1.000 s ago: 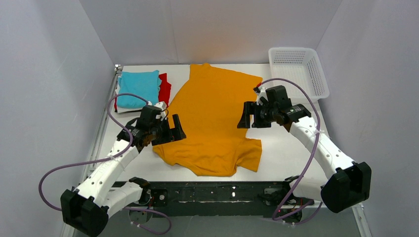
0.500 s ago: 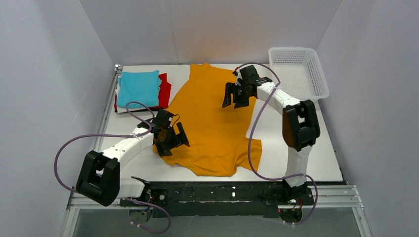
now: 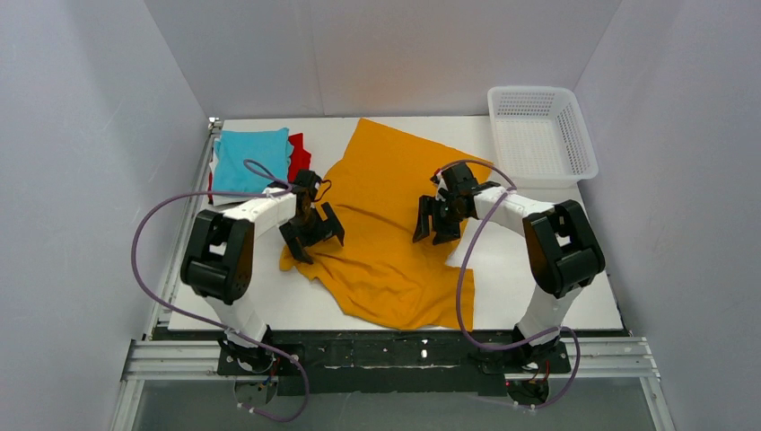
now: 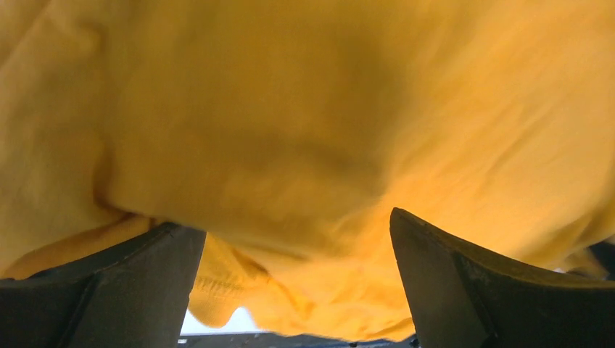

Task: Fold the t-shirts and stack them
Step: Flatten out the tshirt

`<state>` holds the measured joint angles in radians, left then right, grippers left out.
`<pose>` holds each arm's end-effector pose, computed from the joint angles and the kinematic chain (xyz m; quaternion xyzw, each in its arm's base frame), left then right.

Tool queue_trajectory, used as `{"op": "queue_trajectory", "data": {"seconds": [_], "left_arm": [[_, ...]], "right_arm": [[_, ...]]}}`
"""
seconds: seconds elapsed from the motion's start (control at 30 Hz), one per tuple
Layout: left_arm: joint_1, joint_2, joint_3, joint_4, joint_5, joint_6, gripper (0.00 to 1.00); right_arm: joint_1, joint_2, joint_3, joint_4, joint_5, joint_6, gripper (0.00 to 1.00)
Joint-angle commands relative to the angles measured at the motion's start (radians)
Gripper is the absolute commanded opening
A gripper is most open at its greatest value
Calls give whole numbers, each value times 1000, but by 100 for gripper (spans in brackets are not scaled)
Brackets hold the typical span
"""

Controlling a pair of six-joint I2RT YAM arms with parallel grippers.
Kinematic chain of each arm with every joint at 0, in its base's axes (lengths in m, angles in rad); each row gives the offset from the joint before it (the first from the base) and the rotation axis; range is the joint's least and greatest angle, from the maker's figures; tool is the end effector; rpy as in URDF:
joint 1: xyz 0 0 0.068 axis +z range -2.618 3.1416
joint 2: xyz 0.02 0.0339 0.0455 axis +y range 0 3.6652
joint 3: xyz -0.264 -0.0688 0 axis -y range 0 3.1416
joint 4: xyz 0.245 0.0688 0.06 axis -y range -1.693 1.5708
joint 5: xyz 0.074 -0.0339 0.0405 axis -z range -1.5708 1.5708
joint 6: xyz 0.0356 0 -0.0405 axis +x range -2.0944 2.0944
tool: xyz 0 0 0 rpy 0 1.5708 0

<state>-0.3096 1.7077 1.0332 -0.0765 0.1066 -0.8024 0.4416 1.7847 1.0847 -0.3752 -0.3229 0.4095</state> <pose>0.3463 -0.1148 0.1942 -0.2028 0.8934 -0.2515 0.3122 0.3146 0.1612 0.1647 -0.0548 0.9561 0.2419 0.1562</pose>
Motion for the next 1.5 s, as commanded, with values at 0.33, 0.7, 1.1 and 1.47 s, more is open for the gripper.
{"op": "queue_trajectory", "data": {"seconds": [0.33, 0.7, 1.1, 1.47], "left_arm": [[4, 720, 1024, -290, 96, 204, 98], [5, 186, 588, -384, -215, 294, 100], [-79, 156, 345, -78, 54, 138, 100], [-74, 216, 218, -105, 20, 142, 100]], "right_arm": [[500, -2, 139, -110, -150, 84, 71], [319, -258, 85, -157, 41, 64, 76], [-97, 110, 376, -164, 100, -2, 76], [-154, 189, 270, -159, 119, 49, 74]]}}
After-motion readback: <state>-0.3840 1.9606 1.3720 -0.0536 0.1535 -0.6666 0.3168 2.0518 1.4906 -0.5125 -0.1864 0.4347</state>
